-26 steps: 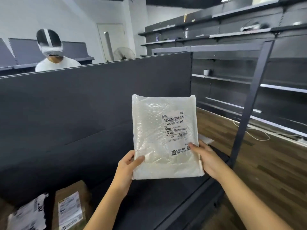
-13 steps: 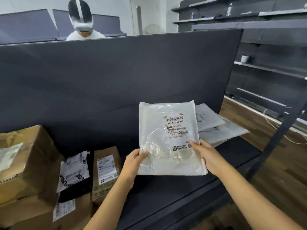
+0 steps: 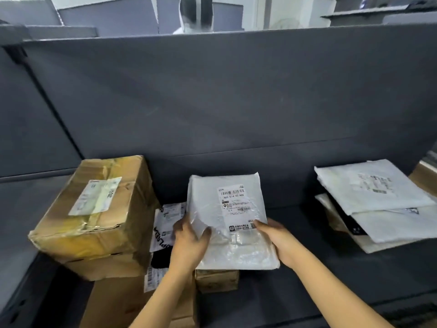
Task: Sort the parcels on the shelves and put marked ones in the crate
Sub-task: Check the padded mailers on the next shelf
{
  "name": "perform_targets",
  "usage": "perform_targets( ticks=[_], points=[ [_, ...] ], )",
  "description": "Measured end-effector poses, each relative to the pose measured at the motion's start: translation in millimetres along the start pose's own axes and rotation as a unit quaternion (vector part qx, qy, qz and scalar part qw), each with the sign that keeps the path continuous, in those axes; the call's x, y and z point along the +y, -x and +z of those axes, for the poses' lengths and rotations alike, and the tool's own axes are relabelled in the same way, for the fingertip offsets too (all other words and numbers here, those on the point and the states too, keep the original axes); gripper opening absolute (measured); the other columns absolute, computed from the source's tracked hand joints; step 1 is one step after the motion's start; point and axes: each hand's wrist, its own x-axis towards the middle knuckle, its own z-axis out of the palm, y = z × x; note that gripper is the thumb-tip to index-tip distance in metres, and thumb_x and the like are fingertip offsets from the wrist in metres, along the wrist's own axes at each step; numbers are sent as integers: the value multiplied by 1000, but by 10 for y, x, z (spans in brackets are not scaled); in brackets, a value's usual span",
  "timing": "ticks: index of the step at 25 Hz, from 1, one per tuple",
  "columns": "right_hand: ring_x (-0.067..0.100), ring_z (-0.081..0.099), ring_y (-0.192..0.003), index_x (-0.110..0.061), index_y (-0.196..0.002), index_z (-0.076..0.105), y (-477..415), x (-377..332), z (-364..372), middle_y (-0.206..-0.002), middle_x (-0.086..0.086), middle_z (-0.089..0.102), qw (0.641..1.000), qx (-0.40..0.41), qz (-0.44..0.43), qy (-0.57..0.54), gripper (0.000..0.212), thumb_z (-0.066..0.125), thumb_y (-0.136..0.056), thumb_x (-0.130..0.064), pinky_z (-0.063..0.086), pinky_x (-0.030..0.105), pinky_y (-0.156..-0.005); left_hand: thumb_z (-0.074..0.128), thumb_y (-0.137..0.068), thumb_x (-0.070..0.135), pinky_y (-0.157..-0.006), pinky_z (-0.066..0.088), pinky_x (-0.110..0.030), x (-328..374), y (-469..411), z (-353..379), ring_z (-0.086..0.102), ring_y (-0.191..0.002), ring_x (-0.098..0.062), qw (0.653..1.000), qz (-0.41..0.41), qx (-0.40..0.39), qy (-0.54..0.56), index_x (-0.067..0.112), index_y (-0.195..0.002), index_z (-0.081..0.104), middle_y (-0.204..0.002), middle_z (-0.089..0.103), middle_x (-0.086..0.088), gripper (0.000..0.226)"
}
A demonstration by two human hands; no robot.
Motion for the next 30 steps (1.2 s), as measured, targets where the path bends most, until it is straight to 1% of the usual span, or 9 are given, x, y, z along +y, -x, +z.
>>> perform_targets(
  ticks=[3,8,10,12,16,19,23,26,30],
  points=[
    [26,68,-98,-14,-108,63,-191,-29,357,-105,8,72,998,-33,0,52,18,58,-92,-21,54,42,-89,42,-93,47,-107,36,-39,-207,-144,-149,36,-136,-33,993,2,48,-110,17,-150,8,-157,10,-9,73],
    [24,66,-100,-17,-115,58,-408,193,885,-109,6,69,989,-73,-1,129,26,58,-90,-22,52,41,-93,24,-90,62,-121,2,-38,-482,-282,-137,-11,-147,-24,970,-13,-21,-241,21,-151,-9,-159,-17,-5,80],
    [19,64,-102,-17,-118,55,-438,279,954,-111,2,67,984,-68,-11,164,28,55,-92,-26,50,35,-92,3,-72,72,-119,-3,-38,-500,-281,-96,-14,-147,-24,964,-1,-14,-265,21,-150,-12,-158,-19,-7,95],
    [16,64,-100,-22,-116,55,-436,313,924,-108,-2,67,983,-64,-7,171,25,54,-92,-32,50,32,-90,-10,-57,69,-118,-6,-38,-501,-265,-56,-16,-147,-25,962,15,2,-274,20,-150,-13,-158,-20,-8,105],
    [12,65,-97,-28,-110,53,-431,290,777,-105,-6,66,990,-56,3,129,21,56,-91,-36,51,32,-89,-9,-59,68,-117,-11,-38,-441,-295,-12,-15,-147,-24,962,36,35,-267,21,-151,-4,-159,-14,-7,103],
    [8,60,-99,-24,-122,47,-412,260,697,-113,-8,60,988,-54,6,142,31,51,-93,-36,47,26,-83,2,-72,68,-117,-11,-38,-280,-310,38,-14,-147,-25,956,52,48,-284,22,-151,0,-160,-9,-8,91],
    [15,50,-123,-21,-137,42,-359,257,551,-138,-3,50,982,-42,15,184,44,47,-96,-36,40,31,-102,31,-94,51,-118,-9,-40,-94,-265,93,-14,-147,-26,953,51,11,-299,21,-151,-2,-160,-10,-9,72],
    [15,41,-132,-18,-142,35,-256,184,415,-147,-2,40,982,-47,17,181,50,46,-96,-35,35,30,-108,30,-95,51,-120,-8,-40,55,-176,148,-14,-147,-26,951,55,1,-306,22,-151,-4,-160,-12,-8,72],
    [13,29,-140,-21,-148,22,-39,22,37,-154,-5,27,980,10,-33,198,60,47,-96,-35,26,27,-112,25,-92,60,-119,-9,-42,398,-144,397,-17,-146,-27,942,102,-32,-318,27,-151,-7,-159,-16,-6,75]
  ],
)
